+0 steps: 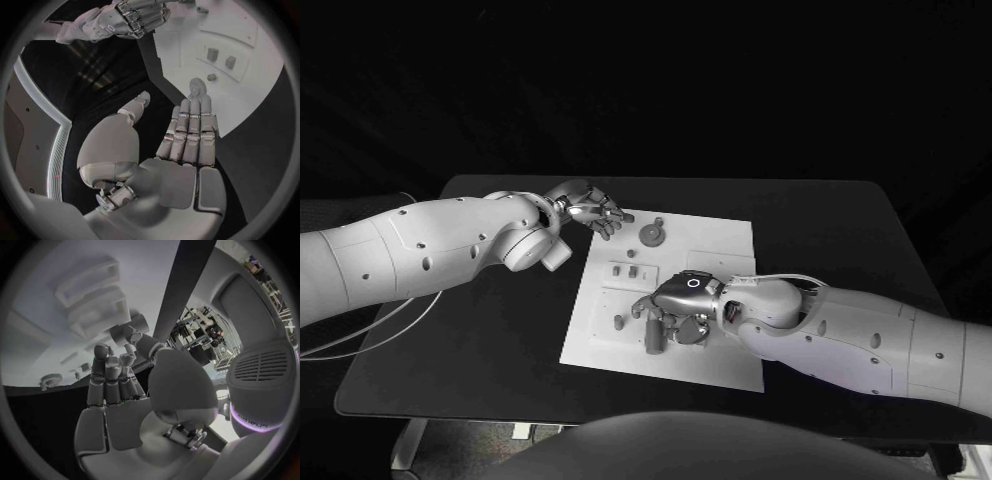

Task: Assemble the parts on the task board

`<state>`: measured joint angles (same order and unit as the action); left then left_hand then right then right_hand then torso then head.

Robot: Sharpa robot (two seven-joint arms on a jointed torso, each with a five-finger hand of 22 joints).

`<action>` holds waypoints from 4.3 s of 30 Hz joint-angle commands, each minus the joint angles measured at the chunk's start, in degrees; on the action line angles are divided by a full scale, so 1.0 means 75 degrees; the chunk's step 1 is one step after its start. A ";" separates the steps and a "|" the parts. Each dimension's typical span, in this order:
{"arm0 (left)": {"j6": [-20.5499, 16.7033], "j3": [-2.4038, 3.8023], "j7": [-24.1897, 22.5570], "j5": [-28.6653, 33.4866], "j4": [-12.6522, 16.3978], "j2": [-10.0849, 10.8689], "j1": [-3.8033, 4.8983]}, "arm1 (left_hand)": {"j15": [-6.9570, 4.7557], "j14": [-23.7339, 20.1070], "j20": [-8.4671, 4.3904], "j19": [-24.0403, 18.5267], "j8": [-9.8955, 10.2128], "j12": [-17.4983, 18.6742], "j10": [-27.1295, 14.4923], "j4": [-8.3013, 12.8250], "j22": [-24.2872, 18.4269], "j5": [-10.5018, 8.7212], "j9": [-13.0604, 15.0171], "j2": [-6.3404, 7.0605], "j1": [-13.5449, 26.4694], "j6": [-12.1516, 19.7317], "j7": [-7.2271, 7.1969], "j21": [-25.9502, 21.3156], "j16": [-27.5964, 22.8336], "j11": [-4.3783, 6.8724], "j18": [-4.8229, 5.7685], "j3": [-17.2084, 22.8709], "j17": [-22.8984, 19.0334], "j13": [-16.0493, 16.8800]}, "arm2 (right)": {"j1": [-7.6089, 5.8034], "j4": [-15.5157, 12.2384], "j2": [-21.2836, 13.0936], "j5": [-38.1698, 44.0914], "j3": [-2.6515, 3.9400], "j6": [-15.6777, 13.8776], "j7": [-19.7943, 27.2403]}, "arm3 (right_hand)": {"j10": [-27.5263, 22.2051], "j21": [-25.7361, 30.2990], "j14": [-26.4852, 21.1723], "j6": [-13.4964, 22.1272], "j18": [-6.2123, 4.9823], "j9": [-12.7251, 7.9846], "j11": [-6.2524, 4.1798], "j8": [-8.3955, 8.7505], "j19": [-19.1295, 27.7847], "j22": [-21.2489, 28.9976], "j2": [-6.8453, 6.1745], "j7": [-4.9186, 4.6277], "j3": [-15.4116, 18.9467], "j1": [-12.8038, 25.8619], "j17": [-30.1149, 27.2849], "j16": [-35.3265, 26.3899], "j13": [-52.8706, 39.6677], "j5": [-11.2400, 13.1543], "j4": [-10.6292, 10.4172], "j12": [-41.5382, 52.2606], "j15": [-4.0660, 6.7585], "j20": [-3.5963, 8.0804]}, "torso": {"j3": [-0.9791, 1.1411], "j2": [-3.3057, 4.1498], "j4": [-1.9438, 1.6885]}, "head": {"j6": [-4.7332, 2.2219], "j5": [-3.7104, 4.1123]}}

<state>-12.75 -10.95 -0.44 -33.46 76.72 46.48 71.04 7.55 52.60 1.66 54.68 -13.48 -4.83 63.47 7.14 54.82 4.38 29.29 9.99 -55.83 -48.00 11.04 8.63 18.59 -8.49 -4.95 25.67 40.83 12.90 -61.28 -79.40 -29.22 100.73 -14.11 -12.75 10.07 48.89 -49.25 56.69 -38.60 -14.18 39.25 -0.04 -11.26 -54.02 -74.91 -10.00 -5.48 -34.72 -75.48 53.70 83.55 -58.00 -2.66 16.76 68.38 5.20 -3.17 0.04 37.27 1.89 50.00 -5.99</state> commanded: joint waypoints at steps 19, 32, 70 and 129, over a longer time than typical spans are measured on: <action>0.0093 0.0004 -0.0041 -0.0009 0.0046 0.0006 0.0020 | -0.0006 -0.0022 0.0016 -0.0048 -0.0040 0.0040 -0.0047 0.0019 0.0010 -0.0054 -0.0009 -0.0018 -0.0028 0.0060 -0.0008 -0.0042 -0.0037 -0.0002 -0.0118 -0.0014 0.0018 0.0012 | 0.0135 0.0302 0.0204 0.0192 0.0002 0.0507 0.0046 | -0.0243 -0.0162 -0.0140 -0.1284 -0.0046 -0.0007 0.0103 -0.0139 0.0137 -0.0171 0.0132 -0.0058 0.0062 0.0144 -0.0022 0.0167 0.0034 -0.0017 0.0004 0.0145 -0.0045 -0.0045 | 0.0004 -0.0003 0.0011 | -0.0001 -0.0022; 0.0093 0.0004 -0.0035 -0.0009 0.0047 0.0009 0.0022 | -0.0006 -0.0021 0.0017 -0.0048 -0.0042 0.0041 -0.0047 0.0024 0.0013 -0.0058 -0.0010 -0.0037 -0.0032 0.0061 -0.0008 -0.0045 -0.0041 -0.0002 -0.0118 -0.0016 0.0022 0.0014 | 0.0136 0.0334 0.0181 0.0161 0.0002 0.0414 -0.0063 | -0.0262 -0.0302 -0.0144 -0.1776 -0.0109 -0.0049 0.0213 -0.0302 0.0104 -0.0151 0.0159 -0.0271 0.0195 0.0706 -0.0071 0.0310 0.0087 -0.0018 -0.0064 0.0286 -0.0125 -0.0116 | 0.0002 -0.0008 0.0015 | -0.0001 -0.0028; 0.0070 0.0003 -0.0009 -0.0040 0.0050 0.0037 0.0025 | -0.0004 -0.0020 0.0019 -0.0048 -0.0047 0.0045 -0.0049 0.0034 0.0019 -0.0064 -0.0012 -0.0045 -0.0023 0.0063 -0.0007 -0.0052 -0.0051 -0.0004 -0.0116 -0.0036 0.0033 0.0020 | 0.0134 0.0321 0.0156 0.0055 0.0002 0.0493 -0.0269 | 0.0012 -0.0524 0.0106 -0.2396 -0.0109 -0.0325 0.0122 -0.0354 -0.0154 -0.0101 0.0724 -0.0179 0.0062 0.2185 -0.0341 0.0579 0.0424 -0.0016 -0.1219 0.0562 -0.0048 0.0068 | 0.0001 -0.0008 0.0012 | -0.0001 -0.0042; 0.0036 -0.0002 0.0038 -0.0112 0.0011 0.0031 0.0038 | -0.0005 -0.0015 0.0017 -0.0045 -0.0056 0.0050 -0.0050 0.0052 0.0028 -0.0061 -0.0017 -0.0053 -0.0029 0.0062 -0.0010 -0.0062 -0.0066 -0.0003 -0.0117 -0.0048 0.0050 0.0030 | -0.0126 -0.0451 -0.0468 -0.1926 0.0003 -0.0156 -0.0683 | 0.0781 -0.0693 0.0808 -0.3071 -0.0109 -0.0368 -0.0209 -0.0667 -0.0729 -0.0025 0.0715 0.0142 0.0124 0.2814 -0.0650 0.0689 0.0767 -0.0017 -0.1890 0.0663 0.0239 0.0425 | 0.0005 -0.0010 0.0022 | -0.0001 -0.0008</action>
<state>-12.68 -11.00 0.06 -34.07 76.76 46.77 71.25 7.54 52.60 1.66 54.68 -13.71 -4.83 63.47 7.30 54.97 4.17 29.26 9.99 -55.83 -48.00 11.04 8.41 18.37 -8.48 -4.95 25.52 41.14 13.04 -62.06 -82.43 -32.47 92.58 -14.07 -13.96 5.53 54.40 -54.11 62.32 -52.78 -14.16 36.28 -1.73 -15.47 -59.09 -74.92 -4.59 -3.19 -33.78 -54.82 48.88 88.42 -52.30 -2.59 2.81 73.17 6.71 0.00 0.08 37.20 2.04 50.00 -6.09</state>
